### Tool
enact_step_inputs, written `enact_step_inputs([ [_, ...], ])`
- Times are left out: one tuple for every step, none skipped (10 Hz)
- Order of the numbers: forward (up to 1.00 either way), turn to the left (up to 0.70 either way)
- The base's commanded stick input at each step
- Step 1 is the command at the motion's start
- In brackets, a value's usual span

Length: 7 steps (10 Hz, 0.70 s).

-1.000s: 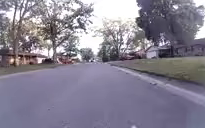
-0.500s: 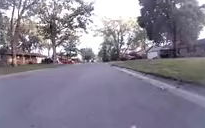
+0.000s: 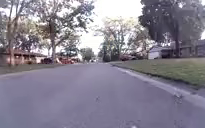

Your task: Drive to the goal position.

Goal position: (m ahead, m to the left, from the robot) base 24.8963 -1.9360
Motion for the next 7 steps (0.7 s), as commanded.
enact_step_inputs([
  [1.0, 0.0],
  [1.0, 0.0],
  [1.0, 0.0],
  [1.0, 0.0],
  [1.0, 0.0],
  [1.0, 0.0],
  [1.0, 0.0],
])
